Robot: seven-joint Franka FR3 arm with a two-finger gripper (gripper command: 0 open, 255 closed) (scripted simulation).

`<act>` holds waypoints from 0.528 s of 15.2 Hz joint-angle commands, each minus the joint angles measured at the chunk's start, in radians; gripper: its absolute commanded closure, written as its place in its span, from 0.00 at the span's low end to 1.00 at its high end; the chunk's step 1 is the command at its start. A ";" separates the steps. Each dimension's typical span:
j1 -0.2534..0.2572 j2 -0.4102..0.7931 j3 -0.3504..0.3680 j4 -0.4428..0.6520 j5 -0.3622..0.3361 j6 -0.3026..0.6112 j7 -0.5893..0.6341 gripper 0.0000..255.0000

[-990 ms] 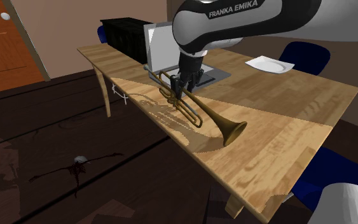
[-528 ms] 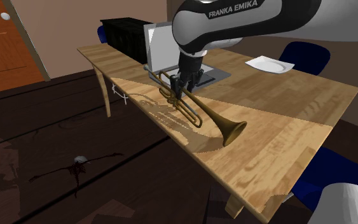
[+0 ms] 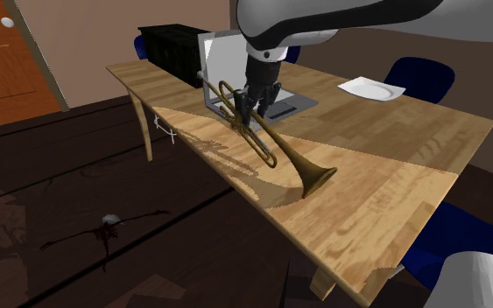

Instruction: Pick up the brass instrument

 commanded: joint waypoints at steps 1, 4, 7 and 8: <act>0.001 -0.001 0.001 0.029 0.000 -0.029 0.001 1.00; 0.002 0.003 0.002 0.073 0.002 -0.070 0.002 1.00; 0.003 0.008 0.002 0.119 0.004 -0.111 0.001 1.00; 0.003 0.009 0.002 0.121 0.004 -0.113 0.002 1.00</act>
